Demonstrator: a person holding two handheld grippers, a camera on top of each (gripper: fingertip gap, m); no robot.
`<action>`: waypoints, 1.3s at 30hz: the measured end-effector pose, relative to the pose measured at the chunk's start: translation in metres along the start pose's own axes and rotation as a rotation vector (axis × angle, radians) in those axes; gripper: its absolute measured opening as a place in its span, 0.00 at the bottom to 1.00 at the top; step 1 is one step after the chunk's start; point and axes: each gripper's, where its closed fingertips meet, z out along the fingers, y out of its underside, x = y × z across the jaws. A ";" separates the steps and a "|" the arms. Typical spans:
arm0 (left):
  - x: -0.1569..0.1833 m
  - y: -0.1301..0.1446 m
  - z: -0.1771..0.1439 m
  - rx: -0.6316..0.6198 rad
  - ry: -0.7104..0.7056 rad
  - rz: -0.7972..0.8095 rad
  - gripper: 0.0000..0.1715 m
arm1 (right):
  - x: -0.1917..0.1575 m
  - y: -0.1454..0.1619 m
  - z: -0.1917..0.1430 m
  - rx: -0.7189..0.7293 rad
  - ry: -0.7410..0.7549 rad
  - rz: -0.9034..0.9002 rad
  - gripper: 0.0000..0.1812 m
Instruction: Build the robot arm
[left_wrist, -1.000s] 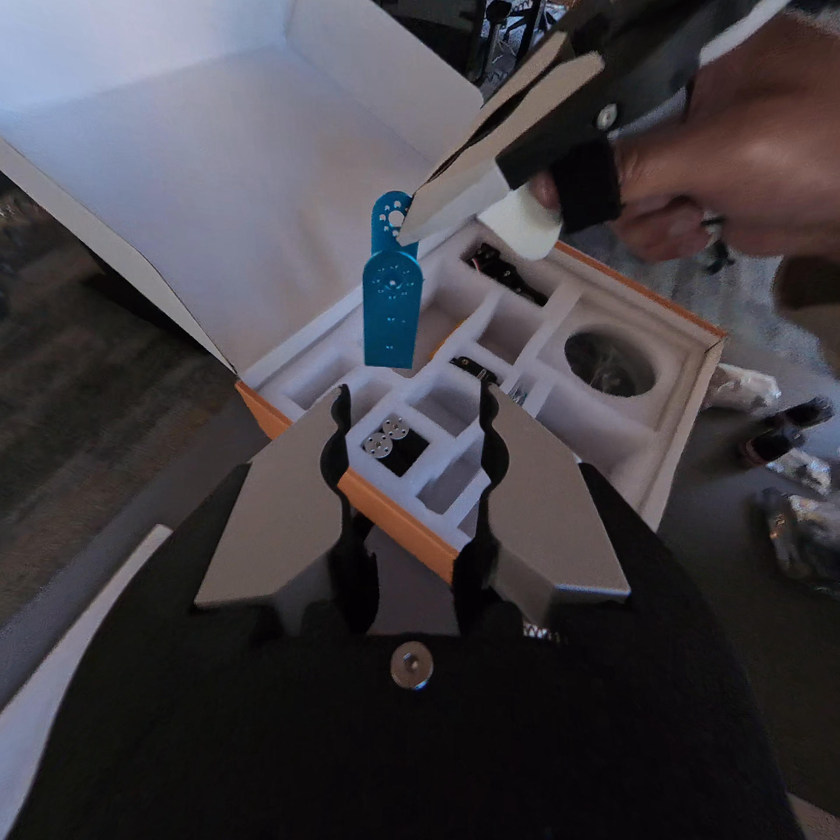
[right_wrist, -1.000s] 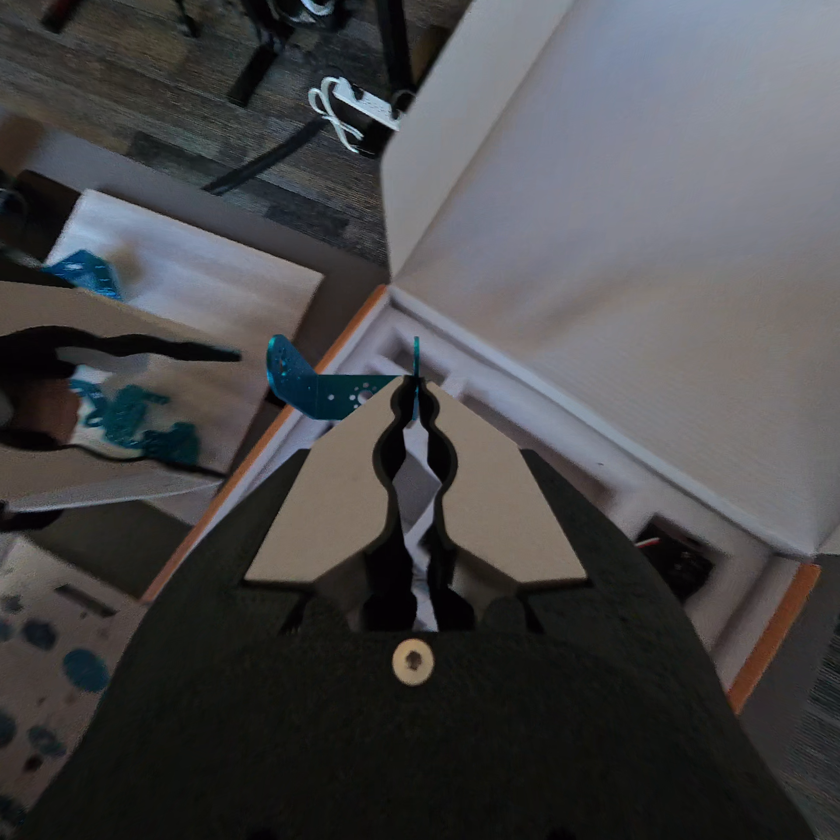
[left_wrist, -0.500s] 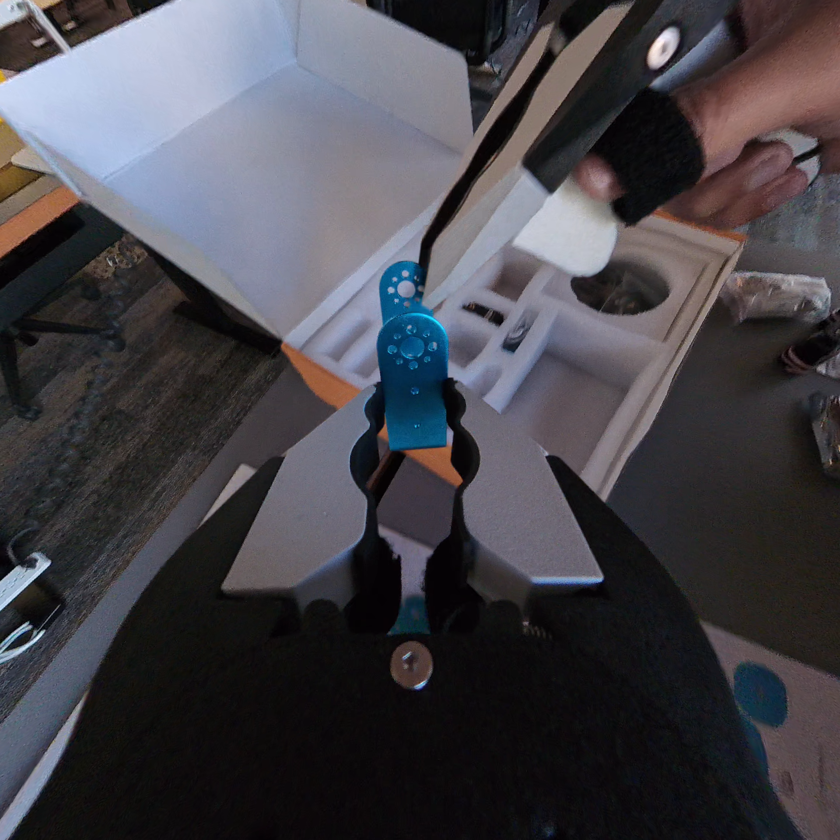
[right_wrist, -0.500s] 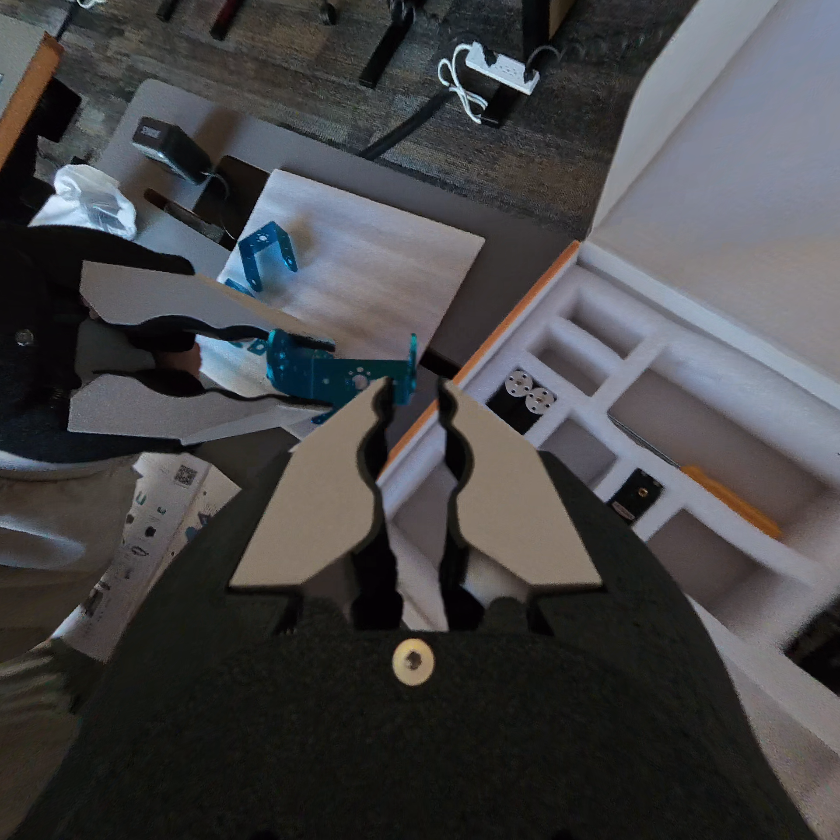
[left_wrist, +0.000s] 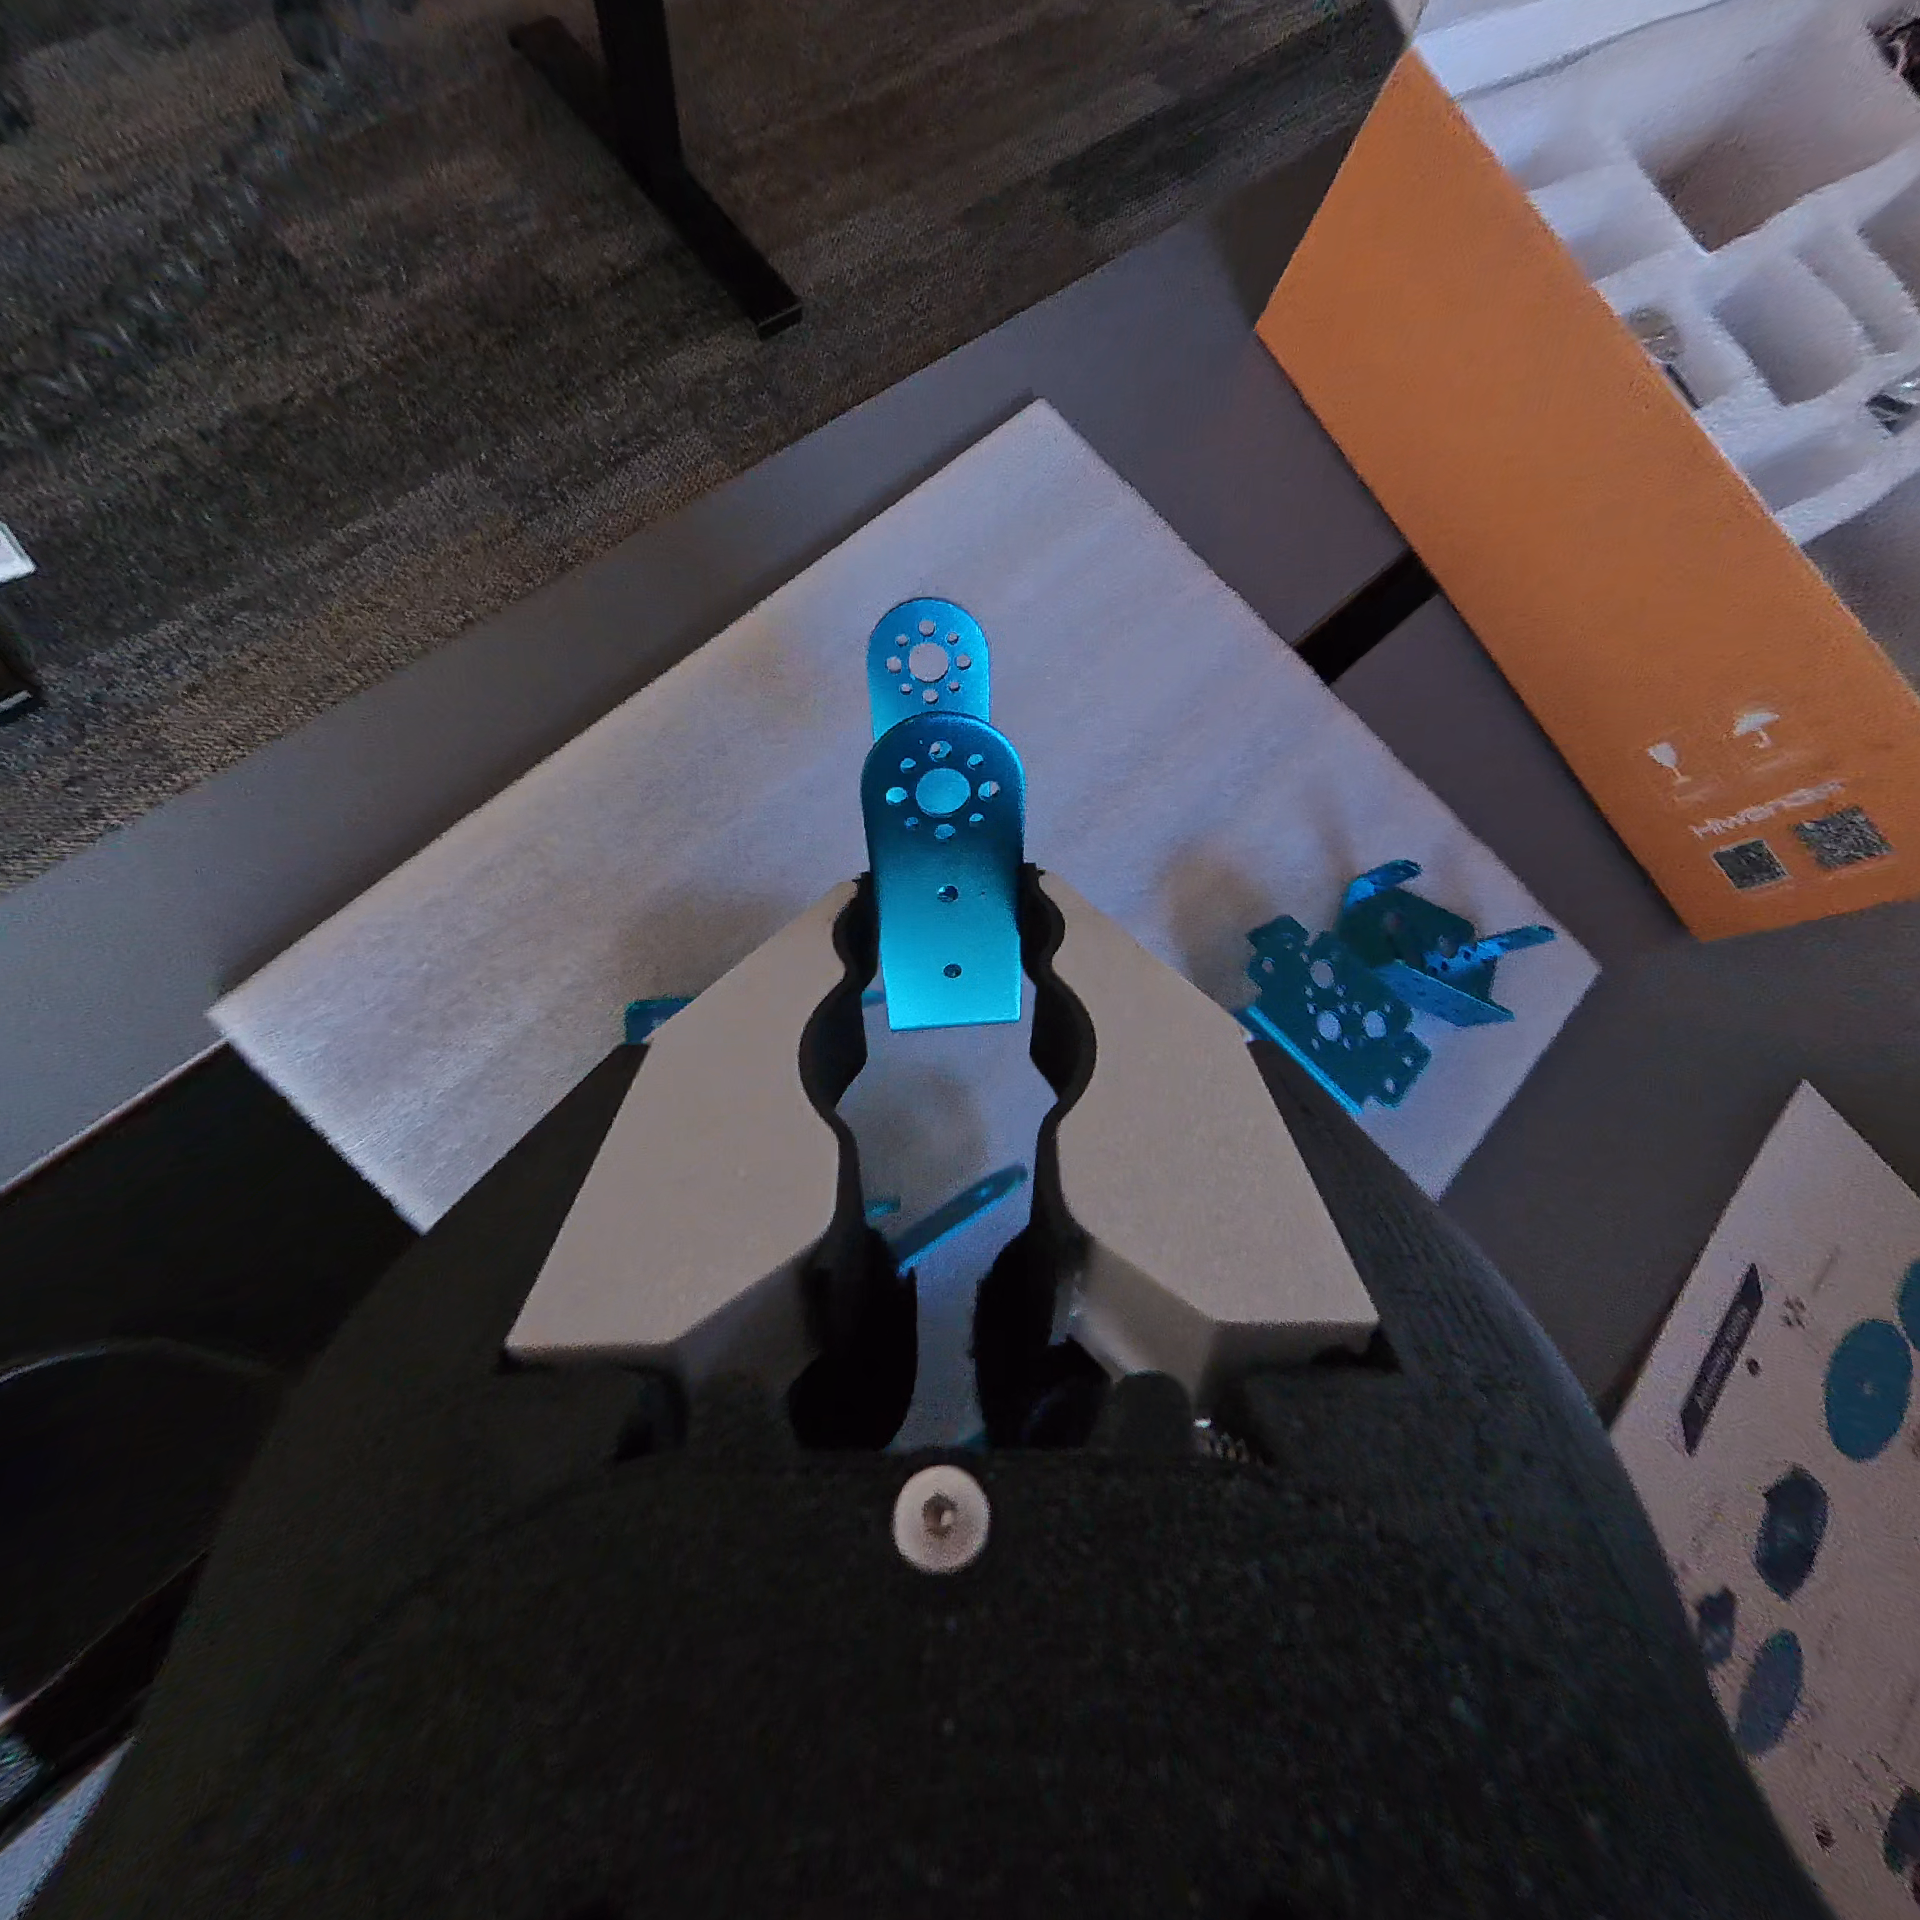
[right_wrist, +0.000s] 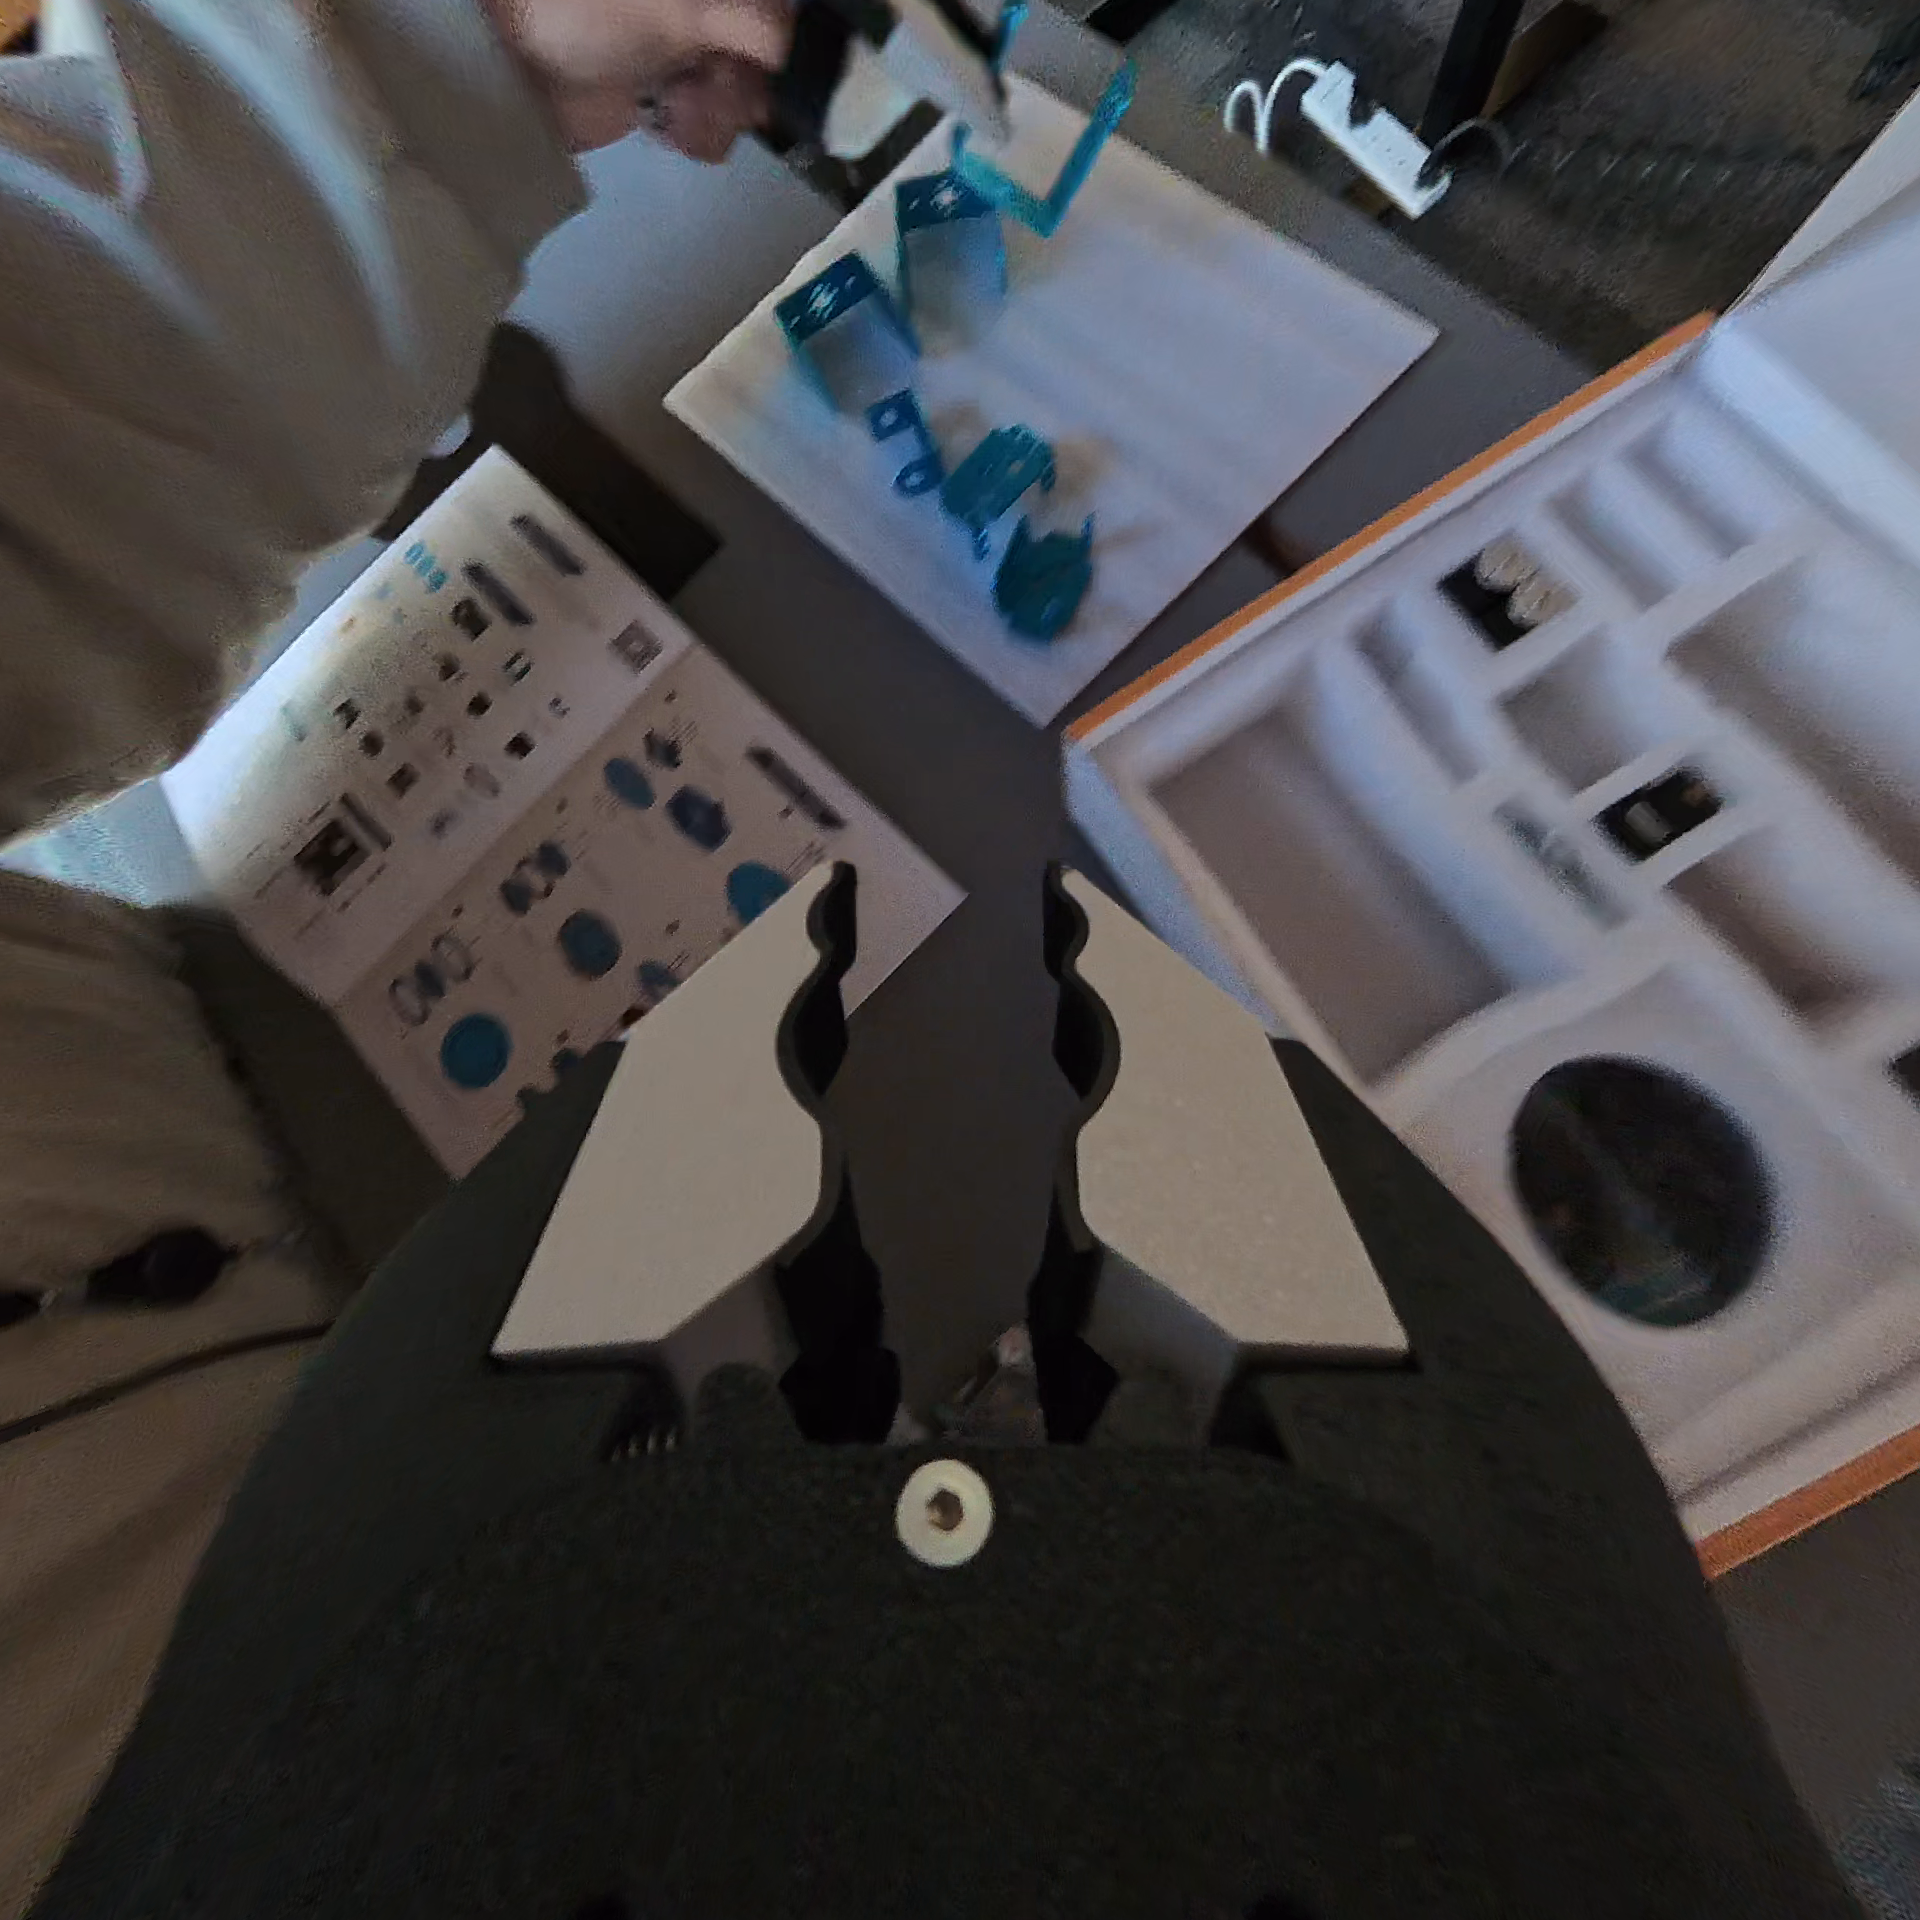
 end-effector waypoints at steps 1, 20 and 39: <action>-0.003 0.001 0.009 0.001 0.002 -0.015 0.15 | -0.012 0.014 -0.005 0.000 -0.015 0.011 0.19; -0.041 -0.005 0.064 -0.139 -0.423 0.785 0.15 | -0.138 0.144 -0.059 0.211 0.005 0.090 0.18; -0.006 0.039 0.074 -0.614 -0.277 1.000 0.19 | -0.133 0.174 -0.055 0.296 -0.120 0.255 0.18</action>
